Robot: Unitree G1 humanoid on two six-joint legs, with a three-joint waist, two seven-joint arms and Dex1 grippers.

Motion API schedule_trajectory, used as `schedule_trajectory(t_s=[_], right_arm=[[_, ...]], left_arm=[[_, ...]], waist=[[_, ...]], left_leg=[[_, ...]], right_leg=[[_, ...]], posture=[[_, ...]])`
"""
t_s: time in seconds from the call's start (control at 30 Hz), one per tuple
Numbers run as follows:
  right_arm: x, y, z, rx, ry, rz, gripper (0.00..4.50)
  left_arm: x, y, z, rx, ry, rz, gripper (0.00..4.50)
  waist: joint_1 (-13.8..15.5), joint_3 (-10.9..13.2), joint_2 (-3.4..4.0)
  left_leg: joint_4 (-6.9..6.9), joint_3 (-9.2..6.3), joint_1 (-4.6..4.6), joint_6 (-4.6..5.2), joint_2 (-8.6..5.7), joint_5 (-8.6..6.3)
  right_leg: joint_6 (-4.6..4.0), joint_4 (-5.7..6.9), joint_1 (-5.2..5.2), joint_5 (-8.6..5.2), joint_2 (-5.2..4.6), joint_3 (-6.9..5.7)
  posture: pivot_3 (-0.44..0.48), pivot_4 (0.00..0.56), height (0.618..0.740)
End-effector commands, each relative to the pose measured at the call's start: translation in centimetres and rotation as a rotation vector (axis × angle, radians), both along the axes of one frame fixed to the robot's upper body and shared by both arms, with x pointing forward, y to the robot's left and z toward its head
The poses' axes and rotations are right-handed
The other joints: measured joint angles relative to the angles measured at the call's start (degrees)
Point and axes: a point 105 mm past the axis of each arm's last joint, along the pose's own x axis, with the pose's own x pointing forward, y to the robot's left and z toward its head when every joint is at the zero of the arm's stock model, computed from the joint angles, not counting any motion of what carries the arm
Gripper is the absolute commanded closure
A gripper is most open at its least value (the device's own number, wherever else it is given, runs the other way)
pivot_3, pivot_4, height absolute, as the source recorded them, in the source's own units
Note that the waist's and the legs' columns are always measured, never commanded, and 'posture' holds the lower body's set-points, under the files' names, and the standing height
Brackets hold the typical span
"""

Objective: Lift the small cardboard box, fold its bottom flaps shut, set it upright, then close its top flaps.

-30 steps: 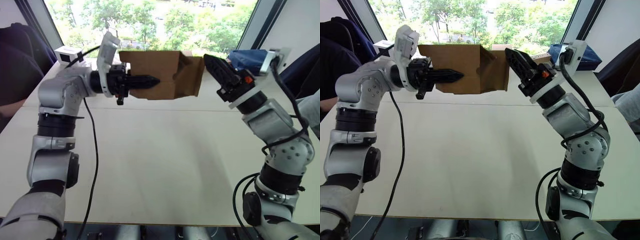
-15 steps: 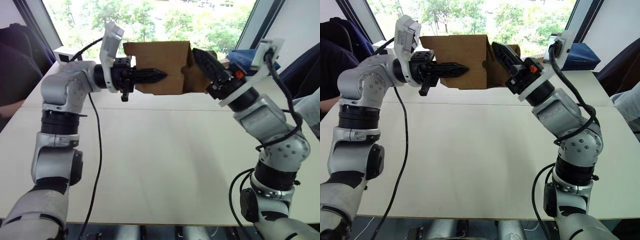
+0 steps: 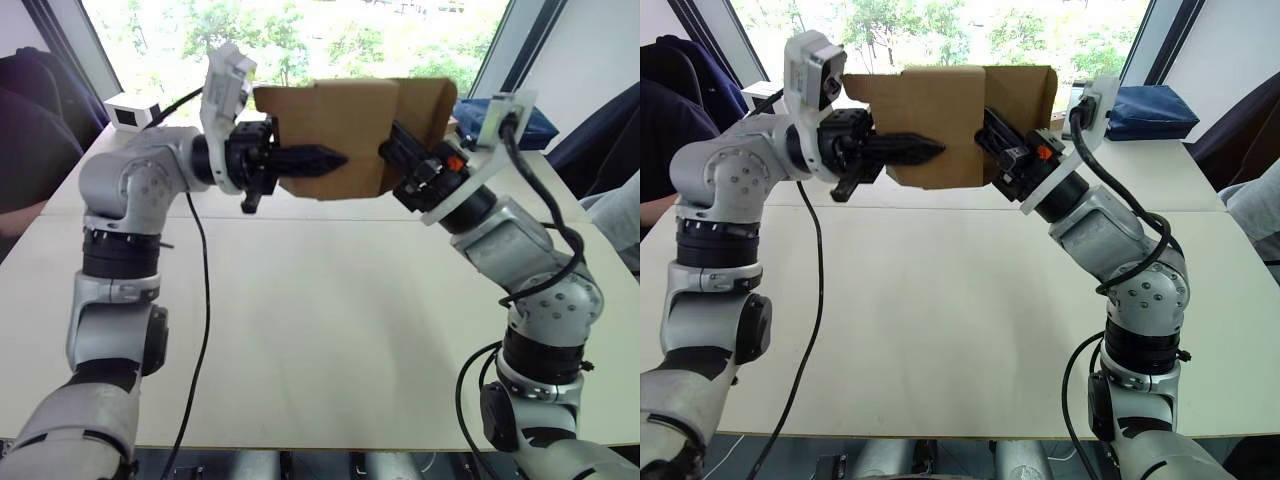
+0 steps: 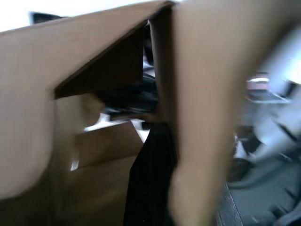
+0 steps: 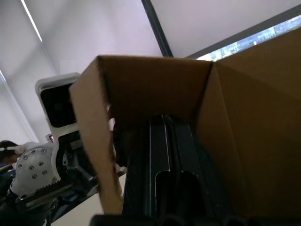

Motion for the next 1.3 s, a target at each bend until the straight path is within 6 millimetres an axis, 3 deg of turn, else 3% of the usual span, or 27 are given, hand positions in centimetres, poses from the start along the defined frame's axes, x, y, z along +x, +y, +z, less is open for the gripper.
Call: schedule_trajectory(t_s=[0.03,0.27,0.77,0.9,1.07,1.3], right_arm=[[-0.8,0.2,0.8,0.015,-0.046,0.026,4.48],[-2.1,-0.1,0.3,-0.005,-0.052,0.083,4.48],[-3.9,-5.1,-0.8,-0.138,-0.013,0.015,4.48],[-4.3,-6.3,-3.5,-0.207,0.089,0.002,4.48],[-4.0,-5.8,-5.6,-0.271,0.128,-0.013,4.48],[-2.6,-5.3,-6.0,-0.287,0.102,-0.061,4.48]], left_arm=[[-0.9,-0.3,0.7,-0.011,-0.028,-0.033,4.5],[0.6,-0.4,1.3,-0.046,-0.032,0.05,4.5],[2.3,0.1,1.2,-0.055,-0.027,0.111,4.5],[2.5,0.2,1.3,-0.059,-0.028,0.115,4.5],[2.6,0.1,1.5,-0.066,-0.03,0.113,4.5],[1.5,-0.1,1.7,-0.061,-0.039,0.067,4.5]], waist=[[0.17,0.0,0.0],[0.23,0.0,0.0],[0.44,0.01,-0.01],[0.51,0.01,-0.03],[0.18,0.01,-0.03],[0.37,0.01,-0.03]], left_leg=[[0.01,0.0,0.0,0.0,0.0,0.0],[0.01,-0.01,-0.01,0.0,-0.02,0.0],[0.0,-0.01,-0.02,0.01,0.0,-0.01],[0.0,-0.03,-0.02,0.03,-0.02,-0.02],[0.0,0.03,0.01,0.06,-0.02,-0.03],[0.0,-0.01,-0.01,0.05,-0.01,-0.03]], right_leg=[[0.0,0.01,0.0,0.0,0.0,0.0],[0.0,-0.03,0.01,0.0,-0.01,-0.01],[0.01,-0.1,0.02,-0.01,0.01,0.0],[0.01,-0.25,0.1,0.0,0.0,-0.01],[0.03,-0.3,0.13,0.01,0.0,0.02],[0.04,-0.3,0.12,0.0,0.04,0.01]], posture=[[0.0,0.15,0.74],[0.0,0.15,0.74],[0.0,0.15,0.74],[0.0,0.15,0.74],[0.0,0.15,0.74],[0.0,0.15,0.74]])
